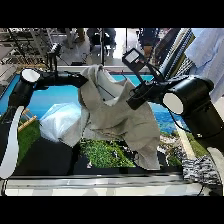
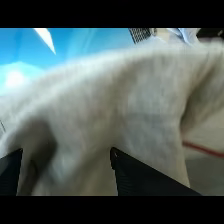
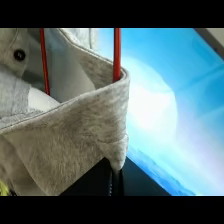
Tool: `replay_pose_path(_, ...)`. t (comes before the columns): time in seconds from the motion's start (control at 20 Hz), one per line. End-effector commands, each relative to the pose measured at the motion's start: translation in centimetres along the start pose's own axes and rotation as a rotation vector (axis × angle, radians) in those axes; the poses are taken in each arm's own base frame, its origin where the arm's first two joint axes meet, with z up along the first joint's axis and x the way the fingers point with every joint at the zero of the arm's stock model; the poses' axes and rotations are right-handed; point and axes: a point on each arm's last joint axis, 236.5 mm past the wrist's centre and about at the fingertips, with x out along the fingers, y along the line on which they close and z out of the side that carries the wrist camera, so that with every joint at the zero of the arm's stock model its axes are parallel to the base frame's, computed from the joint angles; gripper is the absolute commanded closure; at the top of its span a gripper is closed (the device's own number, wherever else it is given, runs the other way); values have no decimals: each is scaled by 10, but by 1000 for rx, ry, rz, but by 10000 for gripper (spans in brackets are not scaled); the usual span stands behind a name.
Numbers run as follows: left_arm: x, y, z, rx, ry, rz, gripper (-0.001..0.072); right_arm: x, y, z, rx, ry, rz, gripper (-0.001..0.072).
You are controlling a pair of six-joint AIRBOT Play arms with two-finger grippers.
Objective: Fold the clothes and pants, and hang the long-sleeved shirts on hangers.
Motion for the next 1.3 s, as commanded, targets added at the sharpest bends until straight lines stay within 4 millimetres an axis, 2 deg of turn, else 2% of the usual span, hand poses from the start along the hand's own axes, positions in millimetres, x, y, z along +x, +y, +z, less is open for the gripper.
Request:
replay_pose_path(0.0,-3,-25,-32,86,131,-115,117,1,-23,51,213,-233,-85,689)
replay_pose_path(0.05,-5,-31,-40,84,162,-141,125,6,-35,56,251,-261,-128,689)
replay_pose_path(0.1,-9,-32,-44,82,180,-154,129,14,-44,52,288,-249,-163,689)
replay_pose_path(0.2,-21,-27,-40,81,177,-144,129,31,-68,22,341,-145,-239,689)
replay_pose_path(0.3,-38,-21,-28,81,147,-114,128,34,-105,-21,402,-11,-352,689)
replay_pose_path(0.45,-66,-24,-12,103,119,-91,127,10,-168,-91,564,168,-534,688)
replay_pose_path(0.5,-74,-25,-7,112,109,-84,127,-2,-177,-111,597,226,-561,688)
replay_pose_path(0.6,-80,-34,4,115,72,-101,122,-26,-175,-124,534,299,-545,688)
replay_pose_path(0.65,-81,-44,10,107,46,-137,73,-41,-179,-128,504,317,-574,688)
replay_pose_path(0.75,-82,-72,13,87,33,-239,62,-82,-216,-148,574,326,-749,688)
replay_pose_path(0.8,-83,-84,9,85,48,-286,62,-98,-233,-163,638,333,-809,688)
replay_pose_path(0.95,-85,-104,-8,99,118,-360,63,-154,-275,-231,835,463,-980,688)
replay_pose_path(1.05,-90,-111,-18,104,161,-397,63,-204,-312,-255,933,427,-1125,688)
replay_pose_path(1.1,-94,-114,-24,106,188,-417,69,-232,-334,-254,969,336,-1204,688)
replay_pose_path(1.25,-106,-125,-42,113,266,-481,69,-339,-401,-217,1010,-139,-1461,688)
